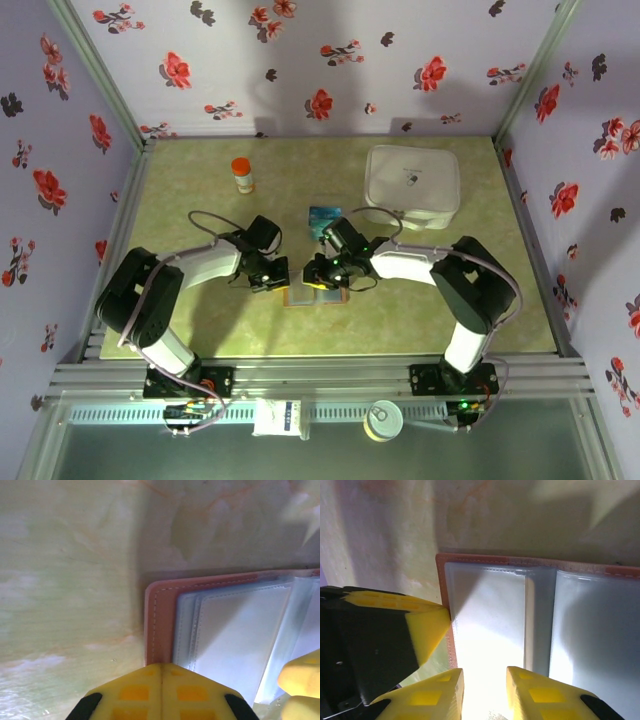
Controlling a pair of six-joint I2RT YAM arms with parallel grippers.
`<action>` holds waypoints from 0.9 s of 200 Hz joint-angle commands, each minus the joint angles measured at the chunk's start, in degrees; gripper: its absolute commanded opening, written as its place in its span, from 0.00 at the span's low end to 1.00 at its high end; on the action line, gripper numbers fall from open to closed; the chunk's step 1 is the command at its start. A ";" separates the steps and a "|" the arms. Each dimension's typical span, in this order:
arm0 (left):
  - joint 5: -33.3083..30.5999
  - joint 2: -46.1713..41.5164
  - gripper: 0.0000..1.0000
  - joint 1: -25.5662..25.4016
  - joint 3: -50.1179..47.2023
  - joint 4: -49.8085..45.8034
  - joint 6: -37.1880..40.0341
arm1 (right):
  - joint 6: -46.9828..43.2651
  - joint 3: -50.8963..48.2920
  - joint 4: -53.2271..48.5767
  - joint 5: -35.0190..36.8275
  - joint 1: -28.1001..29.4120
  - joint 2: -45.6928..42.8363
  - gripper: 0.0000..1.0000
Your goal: Take the credit cards out of the card holder
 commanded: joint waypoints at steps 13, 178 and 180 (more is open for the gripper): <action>-1.09 0.56 0.00 0.77 0.86 -1.59 1.61 | -0.02 2.73 0.48 -1.38 0.82 2.07 0.29; -1.27 1.78 0.00 1.74 0.32 -2.20 2.27 | -3.55 2.91 -7.39 5.32 -0.05 0.69 0.28; -1.25 1.78 0.00 1.74 0.33 -2.23 2.30 | -3.54 2.86 -7.27 5.32 -0.09 0.65 0.28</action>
